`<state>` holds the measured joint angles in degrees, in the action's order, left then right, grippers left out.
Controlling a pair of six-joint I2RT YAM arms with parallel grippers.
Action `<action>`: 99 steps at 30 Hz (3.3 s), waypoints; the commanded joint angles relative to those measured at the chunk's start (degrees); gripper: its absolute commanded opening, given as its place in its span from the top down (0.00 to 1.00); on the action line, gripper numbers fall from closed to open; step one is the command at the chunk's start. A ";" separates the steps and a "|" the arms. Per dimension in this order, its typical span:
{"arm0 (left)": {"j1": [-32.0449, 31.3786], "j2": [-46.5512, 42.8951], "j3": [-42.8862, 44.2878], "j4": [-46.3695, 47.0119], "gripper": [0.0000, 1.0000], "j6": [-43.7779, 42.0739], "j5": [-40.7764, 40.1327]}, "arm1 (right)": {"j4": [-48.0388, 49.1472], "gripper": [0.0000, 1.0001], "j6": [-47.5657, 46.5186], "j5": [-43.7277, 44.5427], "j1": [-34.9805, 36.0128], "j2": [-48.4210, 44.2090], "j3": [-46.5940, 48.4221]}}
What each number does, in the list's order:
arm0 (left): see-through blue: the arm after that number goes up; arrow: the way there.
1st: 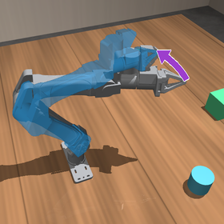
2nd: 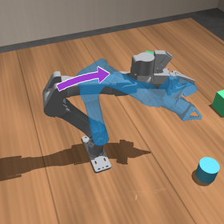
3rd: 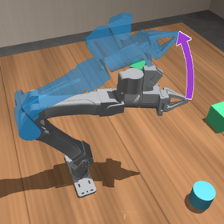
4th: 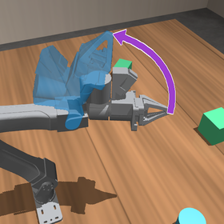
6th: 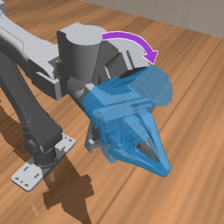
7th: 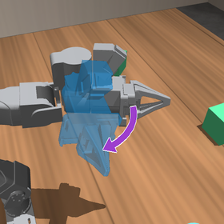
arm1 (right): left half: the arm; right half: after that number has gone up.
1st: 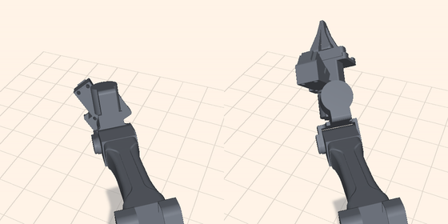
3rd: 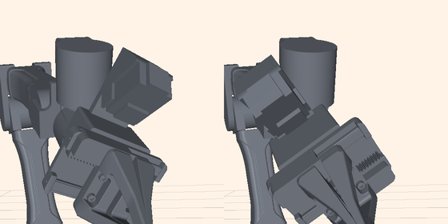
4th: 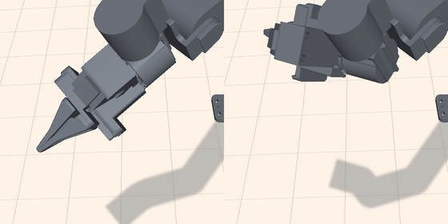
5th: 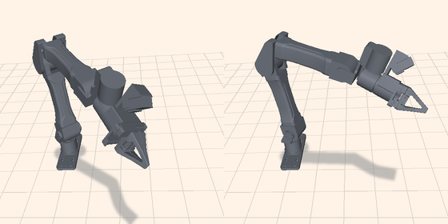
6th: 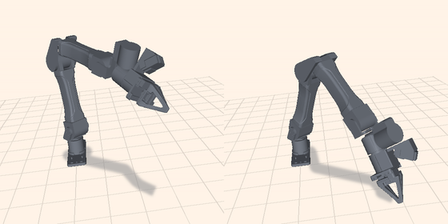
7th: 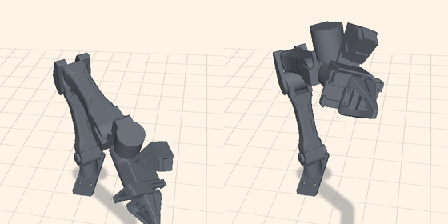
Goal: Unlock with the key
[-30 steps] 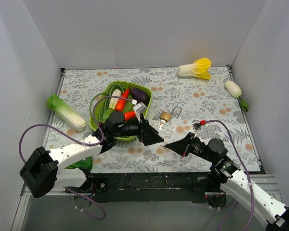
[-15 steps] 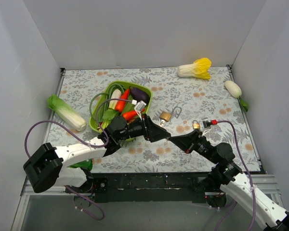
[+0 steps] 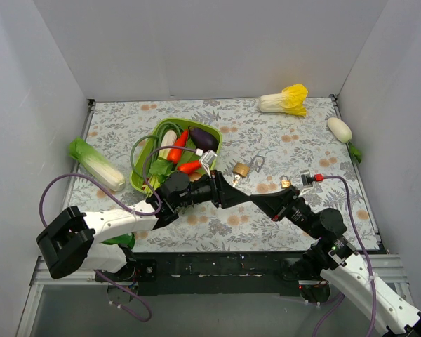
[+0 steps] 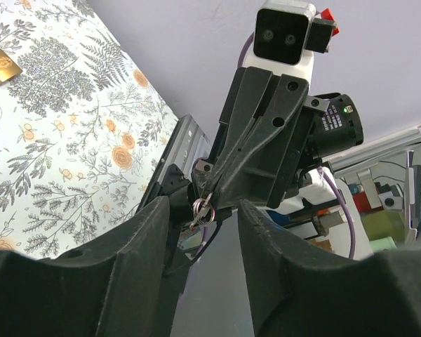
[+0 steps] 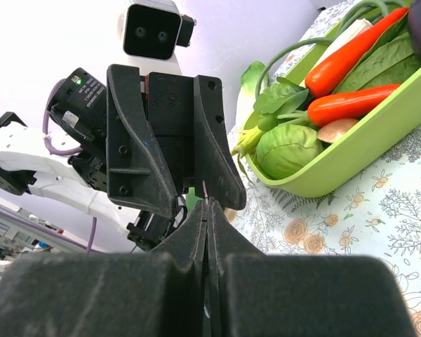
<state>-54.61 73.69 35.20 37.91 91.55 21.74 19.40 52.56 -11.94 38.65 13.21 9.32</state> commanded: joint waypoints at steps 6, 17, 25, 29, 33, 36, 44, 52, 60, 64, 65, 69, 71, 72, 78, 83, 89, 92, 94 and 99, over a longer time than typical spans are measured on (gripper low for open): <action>-0.41 -2.50 0.75 -0.29 0.73 -0.32 -3.19 | -1.29 0.99 -1.75 1.49 0.19 -0.73 2.98; -0.67 -1.80 1.54 -1.61 0.78 -0.49 -2.05 | -2.70 0.99 -2.37 2.36 0.19 -0.64 3.86; -0.85 -1.53 1.54 -1.61 0.84 -0.32 -1.70 | -3.84 0.99 -2.54 3.60 0.19 -1.70 3.77; -0.85 -1.88 1.01 -0.38 0.85 -0.14 -2.31 | -4.11 0.99 -2.81 3.33 0.19 -1.44 3.86; -0.85 -2.15 0.57 0.58 0.84 -0.14 -3.45 | -4.28 0.99 -2.90 2.89 0.19 -1.43 3.86; -0.85 -2.67 -0.48 2.60 0.82 0.38 -4.42 | -4.19 0.99 -2.81 2.37 0.19 -1.17 3.86; -0.85 -1.71 -0.31 3.84 0.86 1.09 -3.46 | -4.02 0.99 -2.81 1.93 0.19 -1.08 3.77; -0.85 -3.20 -1.71 3.49 1.00 0.30 -4.24 | -5.77 0.99 -3.07 2.01 0.19 -1.87 3.51; -0.85 -5.40 -1.10 -3.27 1.00 -3.74 -2.31 | -11.04 0.99 -5.00 1.57 0.19 -3.10 4.92; -0.76 -6.01 -1.98 -2.76 1.00 -4.97 -0.38 | -12.19 0.96 -5.18 0.87 0.19 -3.28 5.18; -0.85 -6.19 -2.24 -2.58 1.00 -5.06 -0.03 | -12.54 0.93 -5.36 0.61 0.19 -3.37 5.35; -0.85 -6.89 -2.51 -2.75 1.00 -8.30 5.66 | -14.39 0.77 -6.94 -0.35 0.19 -3.37 7.19; -0.76 -6.02 -1.37 -4.33 1.00 -11.02 8.83 | -14.30 0.69 -8.51 -3.06 0.19 -2.50 7.81; -0.85 -5.67 -0.67 -7.56 1.00 -13.82 10.76 | -14.47 0.68 -9.04 -4.22 0.19 -2.05 8.16; -0.85 -5.05 3.47 -19.87 1.00 -22.02 15.53 | -17.37 0.62 -11.95 -10.46 0.11 -1.08 11.15; -0.76 -5.84 4.17 -21.21 1.00 -23.70 15.61 | -17.81 0.60 -13.09 -19.14 0.19 3.30 10.90; -0.76 -5.05 4.88 -21.12 1.00 -24.05 16.23 | -18.25 0.60 -14.49 -21.90 0.19 6.56 10.45; -0.76 -5.05 5.05 -21.47 1.00 -24.40 16.32 | -19.05 0.62 -14.94 -22.15 0.19 6.65 10.80; -0.76 -5.05 5.23 -21.74 1.00 -24.58 16.32 | -18.52 0.64 -14.59 -22.51 0.11 6.65 10.10; -0.76 -4.96 5.49 -21.48 1.00 -24.84 16.58 | -17.20 0.66 -13.71 -23.74 0.19 6.65 8.79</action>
<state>-55.24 69.67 38.41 16.58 67.96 37.26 -0.36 39.05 -33.52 38.76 20.16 18.37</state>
